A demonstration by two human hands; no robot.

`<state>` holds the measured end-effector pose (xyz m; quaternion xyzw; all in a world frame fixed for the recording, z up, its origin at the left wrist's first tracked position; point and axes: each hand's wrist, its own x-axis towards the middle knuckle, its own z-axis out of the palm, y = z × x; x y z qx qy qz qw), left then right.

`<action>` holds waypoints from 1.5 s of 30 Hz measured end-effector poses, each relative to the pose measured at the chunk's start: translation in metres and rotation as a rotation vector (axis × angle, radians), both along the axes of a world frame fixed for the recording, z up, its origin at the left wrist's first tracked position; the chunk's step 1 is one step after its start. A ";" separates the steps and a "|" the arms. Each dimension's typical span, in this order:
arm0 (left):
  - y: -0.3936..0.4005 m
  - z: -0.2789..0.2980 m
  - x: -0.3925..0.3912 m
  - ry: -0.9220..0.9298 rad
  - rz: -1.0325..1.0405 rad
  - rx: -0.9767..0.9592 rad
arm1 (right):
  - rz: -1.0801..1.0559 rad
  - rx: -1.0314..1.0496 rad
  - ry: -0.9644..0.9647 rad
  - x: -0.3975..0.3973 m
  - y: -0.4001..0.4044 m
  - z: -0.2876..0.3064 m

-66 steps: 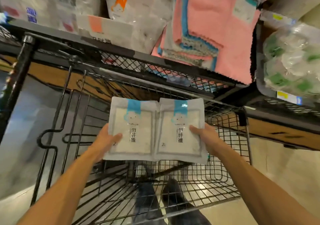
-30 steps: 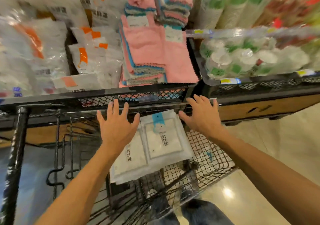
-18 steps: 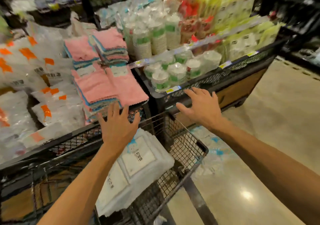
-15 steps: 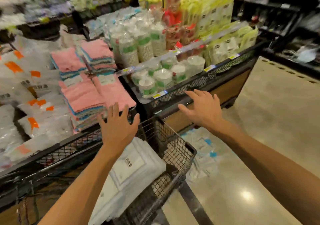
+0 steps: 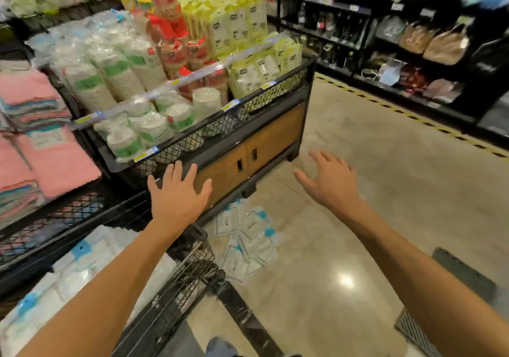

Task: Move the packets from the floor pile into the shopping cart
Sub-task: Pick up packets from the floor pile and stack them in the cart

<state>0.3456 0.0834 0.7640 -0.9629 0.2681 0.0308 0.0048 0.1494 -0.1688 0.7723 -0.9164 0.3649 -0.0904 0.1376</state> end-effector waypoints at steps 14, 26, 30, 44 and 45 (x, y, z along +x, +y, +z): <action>-0.101 -0.068 0.059 0.096 -0.101 0.083 | -0.130 0.133 0.161 0.013 -0.077 -0.061; -0.147 -0.131 0.134 0.198 -0.117 0.091 | -0.050 0.062 0.297 0.110 -0.140 -0.086; -0.159 -0.147 0.162 0.210 -0.009 0.112 | 0.057 0.053 0.354 0.156 -0.167 -0.105; -0.219 -0.304 0.204 0.300 0.213 0.153 | 0.403 0.026 0.526 0.302 -0.248 -0.280; -0.221 -0.332 0.208 0.330 0.225 0.154 | 0.405 0.034 0.544 0.304 -0.250 -0.307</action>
